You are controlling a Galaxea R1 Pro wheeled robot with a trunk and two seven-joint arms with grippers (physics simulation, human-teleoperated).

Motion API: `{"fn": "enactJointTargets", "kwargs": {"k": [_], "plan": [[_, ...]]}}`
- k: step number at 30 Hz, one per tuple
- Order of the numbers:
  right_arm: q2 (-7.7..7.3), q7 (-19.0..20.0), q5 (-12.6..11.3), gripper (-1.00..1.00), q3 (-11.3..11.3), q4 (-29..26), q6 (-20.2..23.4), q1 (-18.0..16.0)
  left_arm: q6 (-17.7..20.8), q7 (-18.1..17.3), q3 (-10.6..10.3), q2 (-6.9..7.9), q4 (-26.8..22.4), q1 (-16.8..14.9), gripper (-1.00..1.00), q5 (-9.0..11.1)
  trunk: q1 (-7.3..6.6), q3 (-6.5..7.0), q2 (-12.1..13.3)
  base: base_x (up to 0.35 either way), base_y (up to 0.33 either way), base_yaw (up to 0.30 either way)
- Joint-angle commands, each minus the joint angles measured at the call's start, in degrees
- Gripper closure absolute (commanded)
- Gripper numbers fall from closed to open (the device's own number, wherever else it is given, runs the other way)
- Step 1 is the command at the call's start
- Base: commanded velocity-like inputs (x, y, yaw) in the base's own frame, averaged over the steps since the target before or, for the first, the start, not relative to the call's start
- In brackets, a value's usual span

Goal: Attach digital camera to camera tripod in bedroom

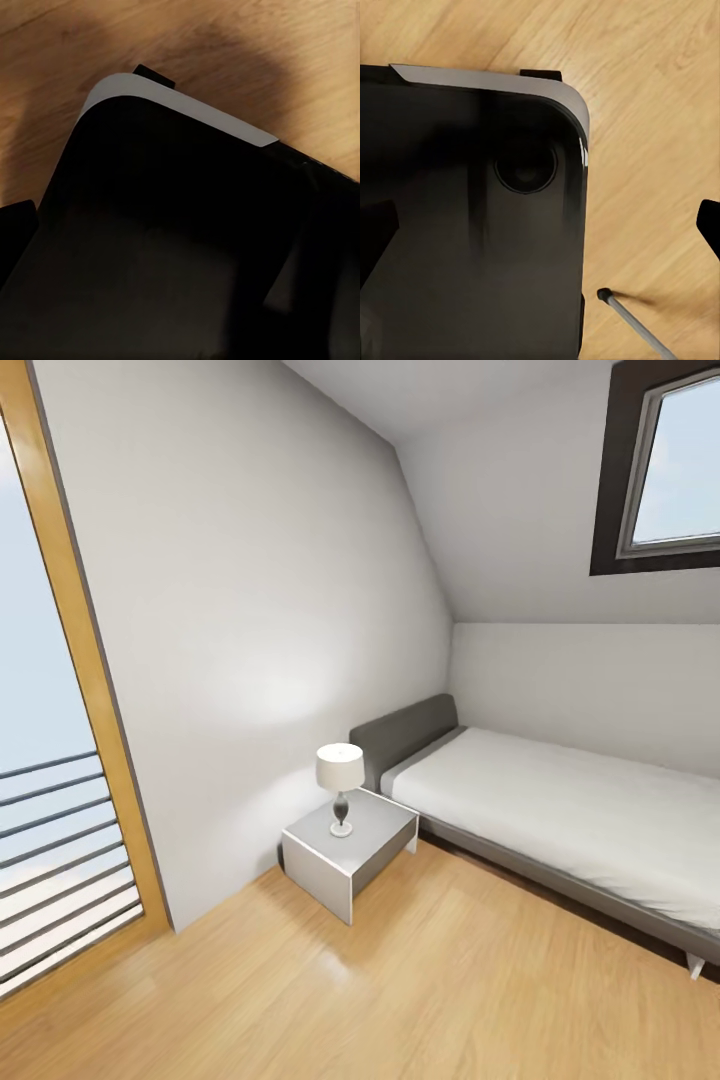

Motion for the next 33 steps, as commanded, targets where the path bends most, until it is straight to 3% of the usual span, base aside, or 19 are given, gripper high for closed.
{"fn": "enactJointTargets", "kwargs": {"k": [1,20,33], "plan": [[-0.03,-0.12,0.19,-1.00,0.04,0.07,-0.24,-0.02,-0.11,0.02,0.10,-0.01,-0.06,0.02,-1.00,0.14,0.00,-0.04,-0.02,0.000,0.000,-0.011],[-0.09,-0.12,0.19,-1.00,0.07,0.07,-0.22,-0.02,-0.05,0.02,0.10,-0.01,-0.06,0.04,-1.00,0.20,0.00,-0.04,-0.02,0.006,0.009,-0.001],[-0.09,-0.12,0.19,-1.00,0.07,0.07,-0.22,-0.02,-0.02,0.02,0.11,-0.01,-0.06,0.02,-1.00,0.22,0.00,-0.04,-0.02,0.125,0.207,0.000]]}}
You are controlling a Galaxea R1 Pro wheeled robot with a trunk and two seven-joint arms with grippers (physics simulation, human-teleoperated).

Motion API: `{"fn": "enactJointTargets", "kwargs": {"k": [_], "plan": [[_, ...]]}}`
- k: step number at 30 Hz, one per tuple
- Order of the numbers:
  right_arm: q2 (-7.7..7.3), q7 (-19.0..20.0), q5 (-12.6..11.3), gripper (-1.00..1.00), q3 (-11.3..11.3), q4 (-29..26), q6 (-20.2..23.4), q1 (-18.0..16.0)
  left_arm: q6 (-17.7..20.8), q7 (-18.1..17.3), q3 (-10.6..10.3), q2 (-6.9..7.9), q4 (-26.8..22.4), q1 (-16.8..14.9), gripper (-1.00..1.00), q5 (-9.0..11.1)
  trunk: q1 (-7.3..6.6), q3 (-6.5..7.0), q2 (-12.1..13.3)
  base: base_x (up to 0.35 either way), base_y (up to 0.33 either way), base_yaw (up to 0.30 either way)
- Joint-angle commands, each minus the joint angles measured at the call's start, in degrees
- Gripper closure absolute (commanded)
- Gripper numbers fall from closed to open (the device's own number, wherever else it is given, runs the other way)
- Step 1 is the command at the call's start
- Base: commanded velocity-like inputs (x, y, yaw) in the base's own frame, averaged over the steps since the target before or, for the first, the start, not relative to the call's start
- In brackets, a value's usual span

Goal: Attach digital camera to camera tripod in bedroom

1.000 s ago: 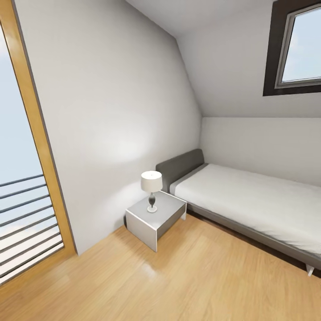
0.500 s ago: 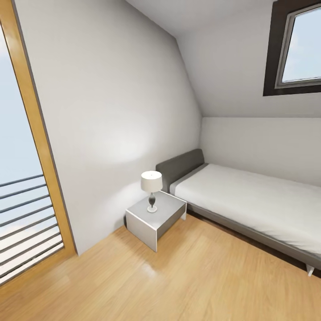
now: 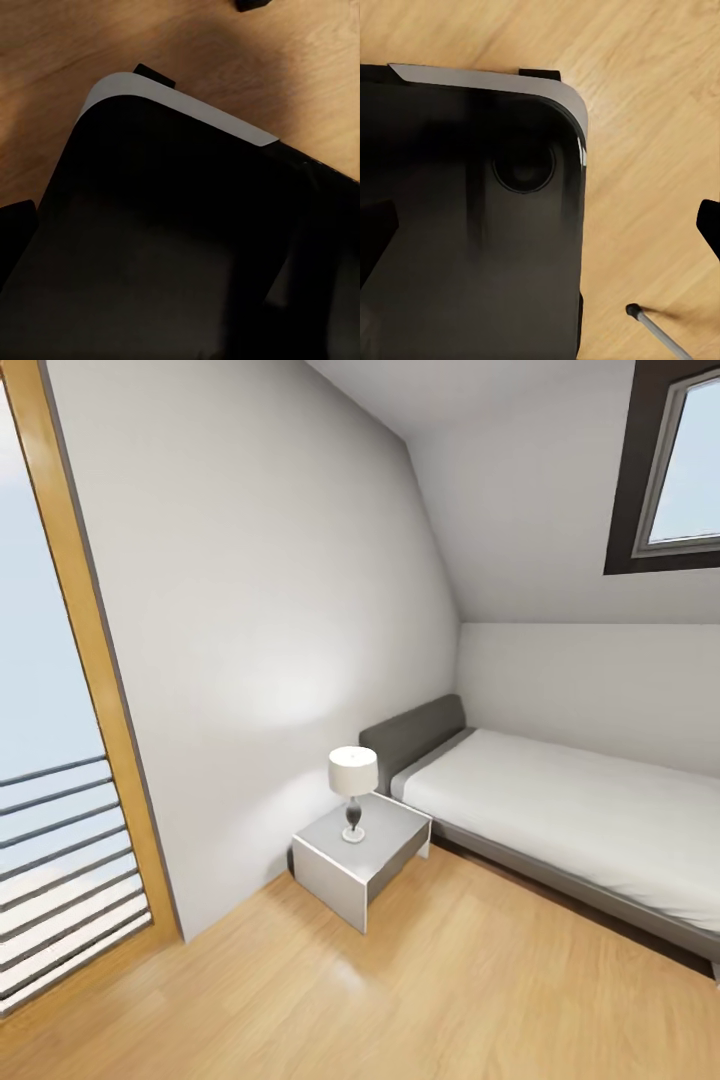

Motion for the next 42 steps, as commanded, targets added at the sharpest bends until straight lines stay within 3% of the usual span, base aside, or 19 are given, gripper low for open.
{"fn": "enactJointTargets", "kwargs": {"k": [1,42], "plan": [[0.00,-0.12,0.19,-1.00,0.02,0.07,-0.26,-0.02,-0.09,0.02,0.10,-0.02,-0.06,0.02,-1.00,0.13,0.01,-0.04,-0.02,0.092,0.145,0.000],[0.00,-0.12,0.19,-1.00,0.02,0.07,-0.26,-0.02,-0.09,0.02,0.17,-0.02,-0.06,0.03,-1.00,0.12,0.01,-0.04,-0.02,0.007,0.051,0.000]]}}
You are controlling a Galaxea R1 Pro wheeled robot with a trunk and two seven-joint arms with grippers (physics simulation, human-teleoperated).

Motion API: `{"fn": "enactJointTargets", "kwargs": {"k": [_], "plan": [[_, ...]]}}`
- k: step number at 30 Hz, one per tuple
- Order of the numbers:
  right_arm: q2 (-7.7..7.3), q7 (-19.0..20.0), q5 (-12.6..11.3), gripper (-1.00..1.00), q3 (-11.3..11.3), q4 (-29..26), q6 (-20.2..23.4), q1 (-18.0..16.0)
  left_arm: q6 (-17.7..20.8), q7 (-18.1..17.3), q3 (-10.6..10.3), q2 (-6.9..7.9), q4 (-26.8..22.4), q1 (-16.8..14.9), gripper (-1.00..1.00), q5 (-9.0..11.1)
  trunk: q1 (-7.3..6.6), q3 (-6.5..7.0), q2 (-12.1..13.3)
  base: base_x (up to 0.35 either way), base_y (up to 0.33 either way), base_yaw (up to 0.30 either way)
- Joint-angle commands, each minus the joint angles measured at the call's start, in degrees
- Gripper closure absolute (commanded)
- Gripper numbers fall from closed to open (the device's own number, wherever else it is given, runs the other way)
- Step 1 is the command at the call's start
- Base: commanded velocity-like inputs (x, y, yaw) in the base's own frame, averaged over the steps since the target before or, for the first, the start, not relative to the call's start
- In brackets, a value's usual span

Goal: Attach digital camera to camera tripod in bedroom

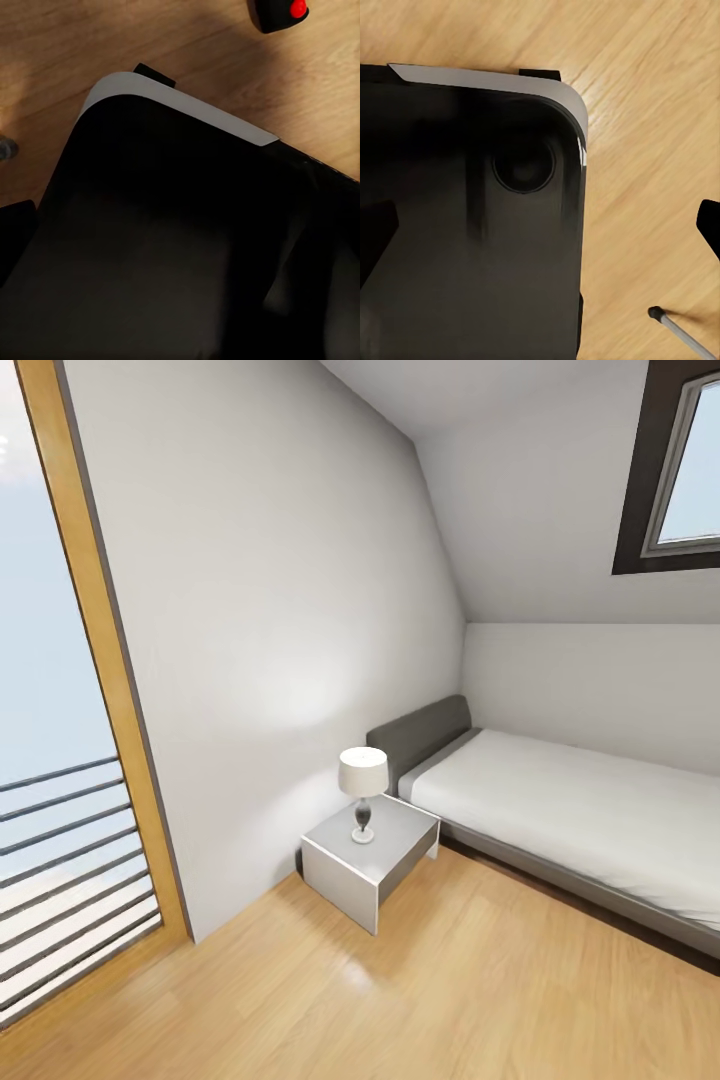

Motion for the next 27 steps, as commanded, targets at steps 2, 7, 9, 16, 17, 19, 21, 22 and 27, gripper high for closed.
{"fn": "enactJointTargets", "kwargs": {"k": [2,7,9,16,17,19,21,22,27], "plan": [[0.00,-0.12,0.19,-1.00,0.02,0.07,-0.26,-0.02,-0.10,0.02,0.12,-0.01,-0.06,0.02,-1.00,0.13,0.00,-0.04,-0.02,0.000,0.003,0.000],[0.00,-0.12,0.19,-1.00,0.02,0.07,-0.26,-0.02,-0.10,0.02,0.12,-0.01,-0.06,0.01,-1.00,0.14,0.00,-0.04,-0.02,0.000,0.001,0.000],[0.00,-0.12,0.19,-1.00,0.02,0.07,-0.26,-0.02,-0.10,0.02,0.12,-0.01,-0.06,0.01,-1.00,0.14,0.00,-0.04,-0.02,0.000,0.000,0.000],[0.00,-0.12,0.19,-1.00,0.02,0.07,-0.26,-0.02,-0.10,0.02,0.13,-0.01,-0.06,0.01,-1.00,0.14,0.00,-0.04,-0.02,0.000,0.000,0.000],[0.00,-0.12,0.19,-1.00,0.02,0.07,-0.26,-0.02,-0.10,0.02,0.13,-0.01,-0.06,0.01,-1.00,0.14,0.00,-0.04,-0.02,0.000,0.000,0.000],[0.00,-0.12,0.19,-1.00,0.02,0.07,-0.26,-0.02,-0.10,0.02,0.13,-0.01,-0.06,0.01,-1.00,0.14,0.00,-0.04,-0.02,0.000,0.000,0.000],[0.00,-0.12,0.19,-1.00,0.02,0.07,-0.26,-0.02,-0.10,0.02,0.13,-0.01,-0.06,0.02,-1.00,0.14,0.00,-0.04,-0.02,0.000,0.000,0.000],[0.00,-0.12,0.19,-1.00,0.02,0.07,-0.26,-0.02,-0.10,0.02,0.13,-0.01,-0.06,0.02,-1.00,0.14,0.00,-0.04,-0.02,0.000,0.000,0.000],[-0.43,-0.26,0.66,-1.00,0.14,0.07,-0.83,-0.01,-0.76,0.28,0.57,0.60,0.08,-0.28,-1.00,0.35,0.00,-0.04,-0.03,0.000,0.000,0.000]]}}
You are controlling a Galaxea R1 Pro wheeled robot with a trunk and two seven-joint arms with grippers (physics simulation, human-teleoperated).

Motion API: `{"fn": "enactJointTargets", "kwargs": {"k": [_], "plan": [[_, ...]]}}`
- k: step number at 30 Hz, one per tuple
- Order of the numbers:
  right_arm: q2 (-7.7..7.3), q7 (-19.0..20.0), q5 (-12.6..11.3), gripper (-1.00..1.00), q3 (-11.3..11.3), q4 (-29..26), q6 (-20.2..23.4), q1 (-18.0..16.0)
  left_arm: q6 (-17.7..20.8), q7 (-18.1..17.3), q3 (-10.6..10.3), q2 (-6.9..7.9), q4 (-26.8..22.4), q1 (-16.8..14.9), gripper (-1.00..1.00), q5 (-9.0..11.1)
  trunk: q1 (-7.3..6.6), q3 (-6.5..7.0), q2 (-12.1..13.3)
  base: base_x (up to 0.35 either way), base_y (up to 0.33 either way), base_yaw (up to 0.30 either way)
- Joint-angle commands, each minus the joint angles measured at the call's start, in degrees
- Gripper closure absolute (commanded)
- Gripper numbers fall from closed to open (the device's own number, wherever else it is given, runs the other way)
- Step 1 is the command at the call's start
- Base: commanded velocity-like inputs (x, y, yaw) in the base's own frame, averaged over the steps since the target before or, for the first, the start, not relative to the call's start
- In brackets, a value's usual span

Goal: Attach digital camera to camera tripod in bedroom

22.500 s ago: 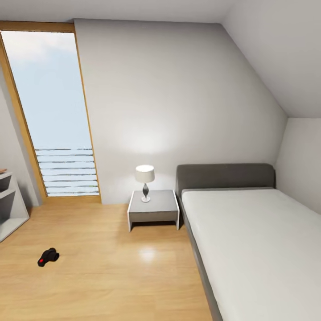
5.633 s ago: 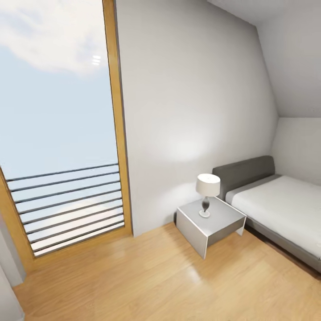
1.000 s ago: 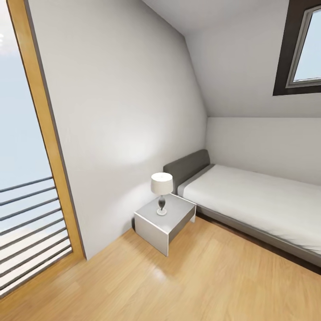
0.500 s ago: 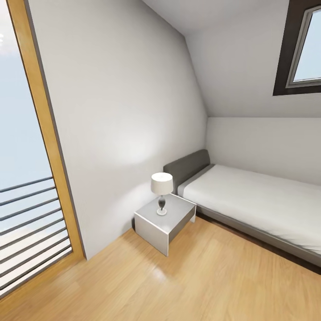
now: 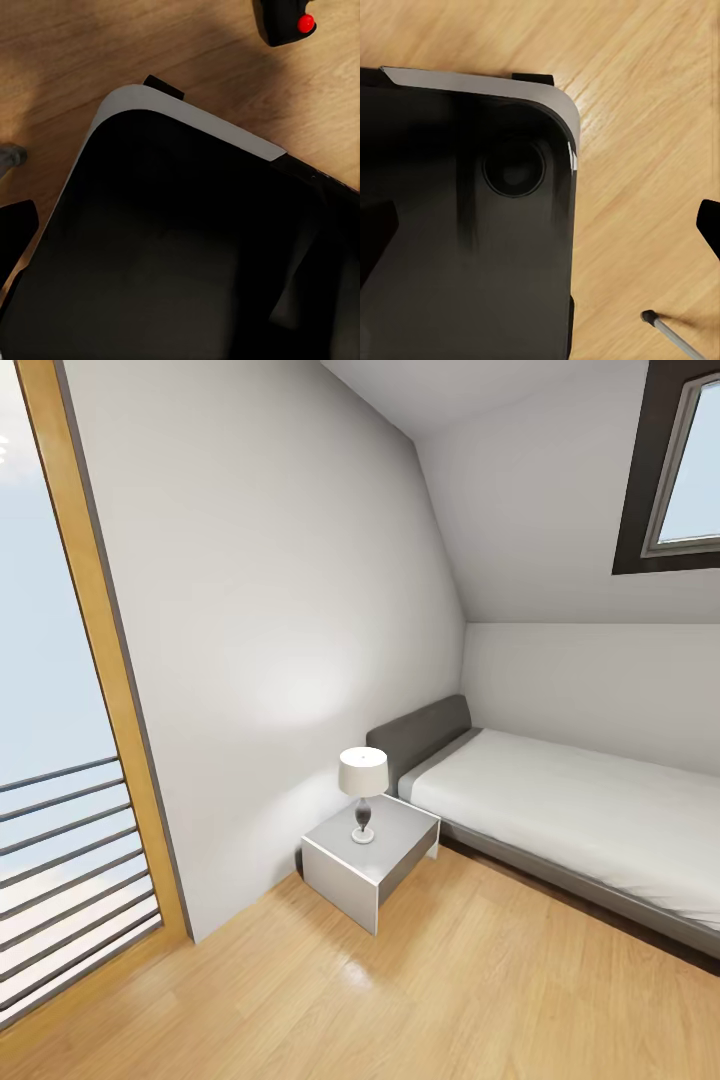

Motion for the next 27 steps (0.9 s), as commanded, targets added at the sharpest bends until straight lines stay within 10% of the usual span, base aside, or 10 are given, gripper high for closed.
{"fn": "enactJointTargets", "kwargs": {"k": [1,27], "plan": [[0.00,-0.14,0.23,-1.00,0.03,0.07,-0.25,-0.02,-0.15,0.04,0.15,-0.02,0.00,-0.01,-1.00,0.03,0.00,-0.05,-0.03,0.000,0.000,0.000],[0.47,0.17,0.04,-1.00,0.05,0.07,-0.43,-0.02,-0.01,0.04,0.15,0.06,0.02,0.01,-1.00,-0.11,0.00,-0.05,-0.03,0.000,0.000,-0.025]]}}
